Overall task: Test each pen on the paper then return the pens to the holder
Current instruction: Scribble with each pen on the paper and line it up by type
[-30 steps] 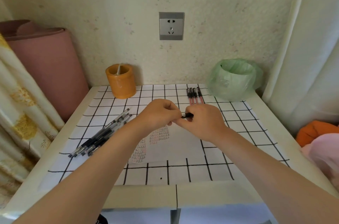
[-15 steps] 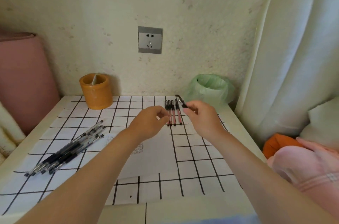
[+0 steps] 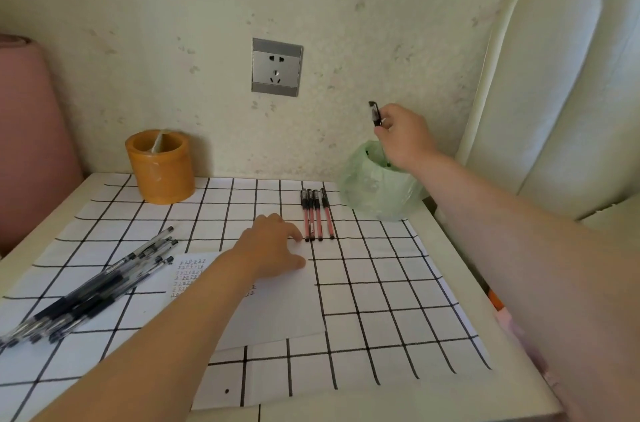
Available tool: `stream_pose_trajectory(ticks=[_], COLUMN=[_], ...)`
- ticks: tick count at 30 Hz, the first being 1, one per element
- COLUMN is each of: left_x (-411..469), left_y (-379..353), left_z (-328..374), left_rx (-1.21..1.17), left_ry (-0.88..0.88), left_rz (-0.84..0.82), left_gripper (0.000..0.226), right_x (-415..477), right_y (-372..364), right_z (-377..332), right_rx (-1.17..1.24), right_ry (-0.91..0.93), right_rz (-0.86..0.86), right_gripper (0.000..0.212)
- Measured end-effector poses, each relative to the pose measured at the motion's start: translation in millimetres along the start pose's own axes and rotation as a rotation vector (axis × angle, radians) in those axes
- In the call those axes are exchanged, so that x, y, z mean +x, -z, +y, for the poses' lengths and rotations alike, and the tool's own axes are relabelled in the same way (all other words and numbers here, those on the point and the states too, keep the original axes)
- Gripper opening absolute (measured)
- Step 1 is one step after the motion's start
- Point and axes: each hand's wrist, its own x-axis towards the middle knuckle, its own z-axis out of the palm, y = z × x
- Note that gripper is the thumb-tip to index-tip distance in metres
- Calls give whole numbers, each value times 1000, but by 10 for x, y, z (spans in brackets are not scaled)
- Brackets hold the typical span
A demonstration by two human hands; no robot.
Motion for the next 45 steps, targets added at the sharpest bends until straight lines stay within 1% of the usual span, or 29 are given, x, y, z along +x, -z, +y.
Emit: stream_pose_trajectory(ticks=[3,6,8,10,12,14,17,21,26,30,34,36,41,43,45], left_x=[19,34,42,52,64,68,47,-38,-263,-504,-802,-954,-1292,-1402,-1499], left_y=[-22,-43,-54,-62,-68,-70,-58,10,230,465,653,731,875,897,892], left_z=[-13,-33,-43,-48,-52,-59,-78,-125,-304,-608,-1042,-1264,-1628,-1727,-1810], left_rx=[8,5,3,2,1,-1,-20,-92,-129,-92,-35,3,40,25,2], left_ry=[-1,-10,-18,-23,-26,-28,-39,-57,-34,54,142,166,190,201,224], left_rz=[7,10,15,19,20,24,31,79,209,279,325,326,258,224,148], left_gripper=[49,50,50,49,48,47,48,44,36,32,23,17,7,9,19], right_x=[98,126,152,193,215,211,176,-13,-408,-735,-1027,-1172,-1477,-1571,-1637], right_y=[-128,-252,-306,-320,-286,-248,-229,-300,-567,-892,-1228,-1388,-1689,-1763,-1819], right_z=[164,308,374,387,335,246,76,-311,-823,-1211,-1610,-1787,-2146,-2235,-2289], right_rx=[-157,-294,-339,-349,-371,-351,-232,-117,-5,76,89,79,40,3,-26], right_ry=[-34,-111,-155,-179,-178,-163,-107,-15,83,149,252,316,460,526,586], right_rz=[-91,-254,-337,-358,-361,-329,-235,-241,-363,-467,-600,-657,-750,-748,-737], right_gripper=[16,8,11,14,21,27,28,24,21,19,19,20,23,20,17])
